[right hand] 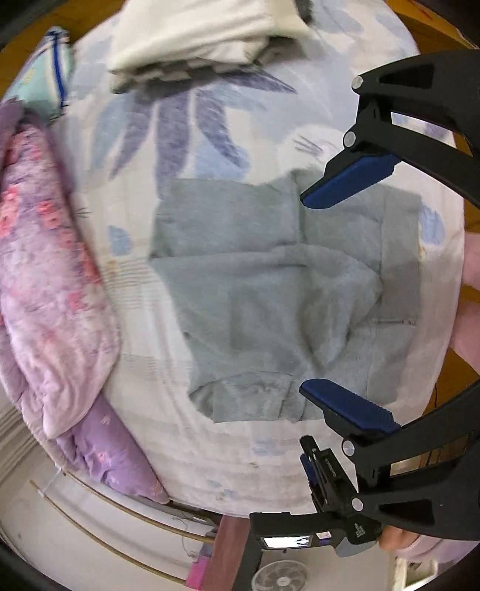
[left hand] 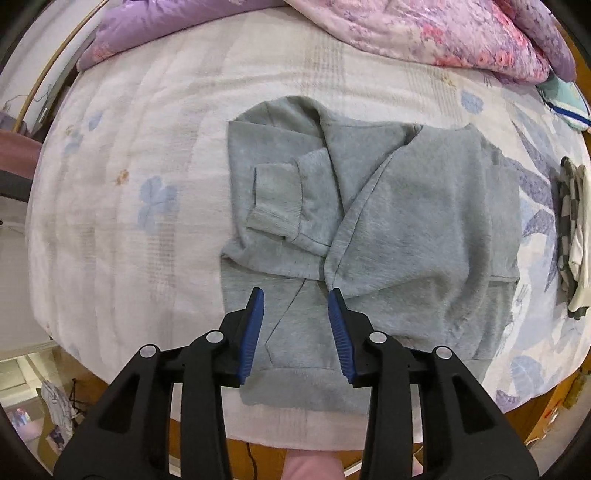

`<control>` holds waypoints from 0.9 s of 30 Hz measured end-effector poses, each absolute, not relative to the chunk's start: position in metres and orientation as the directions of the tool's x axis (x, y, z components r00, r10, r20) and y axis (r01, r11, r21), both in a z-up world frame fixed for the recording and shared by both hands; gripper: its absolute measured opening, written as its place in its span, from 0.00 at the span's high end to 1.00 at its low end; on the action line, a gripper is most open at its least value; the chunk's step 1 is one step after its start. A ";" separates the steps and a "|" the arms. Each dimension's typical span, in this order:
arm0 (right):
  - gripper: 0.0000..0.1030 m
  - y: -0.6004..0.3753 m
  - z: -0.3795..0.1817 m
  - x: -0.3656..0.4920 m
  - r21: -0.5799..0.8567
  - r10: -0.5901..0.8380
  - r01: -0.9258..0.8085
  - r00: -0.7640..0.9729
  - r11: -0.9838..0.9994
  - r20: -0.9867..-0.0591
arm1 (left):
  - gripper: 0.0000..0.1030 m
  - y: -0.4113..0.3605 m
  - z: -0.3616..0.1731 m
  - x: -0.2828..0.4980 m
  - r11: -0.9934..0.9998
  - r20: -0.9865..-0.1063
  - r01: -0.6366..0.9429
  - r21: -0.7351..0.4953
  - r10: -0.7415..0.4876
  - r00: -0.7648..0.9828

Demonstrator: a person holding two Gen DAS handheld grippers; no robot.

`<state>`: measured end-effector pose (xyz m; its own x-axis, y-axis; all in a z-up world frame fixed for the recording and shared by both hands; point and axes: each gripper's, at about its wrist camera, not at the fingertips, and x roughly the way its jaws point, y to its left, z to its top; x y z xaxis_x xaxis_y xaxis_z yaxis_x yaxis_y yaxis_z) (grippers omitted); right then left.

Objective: Fold large clothes
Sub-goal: 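Move both open tools to the hoodie's hem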

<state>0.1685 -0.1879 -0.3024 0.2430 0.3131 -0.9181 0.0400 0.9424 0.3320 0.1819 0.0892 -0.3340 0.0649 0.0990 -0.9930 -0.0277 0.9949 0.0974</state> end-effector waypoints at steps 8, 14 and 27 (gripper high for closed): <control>0.13 -0.221 -0.283 0.203 0.310 0.288 0.035 0.277 0.950 -0.917 | 0.53 0.101 -0.306 0.191 0.989 -0.984 -0.047 0.139 0.144 0.107; 0.13 -0.241 -0.283 0.224 0.303 0.271 0.081 0.276 0.950 -0.922 | 0.47 0.111 -0.303 0.205 0.992 -0.985 -0.030 0.126 0.129 0.113; 0.11 -0.248 -0.314 0.280 0.234 0.217 0.099 0.154 0.967 -0.964 | 0.27 0.148 -0.328 0.277 0.988 -0.986 0.019 0.152 0.150 0.069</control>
<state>0.2803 -0.2480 -0.3135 0.1543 0.2171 -0.9639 0.0993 0.9672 0.2337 0.2770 0.1476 -0.3277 0.0688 0.1504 -0.9862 0.0189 0.9882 0.1520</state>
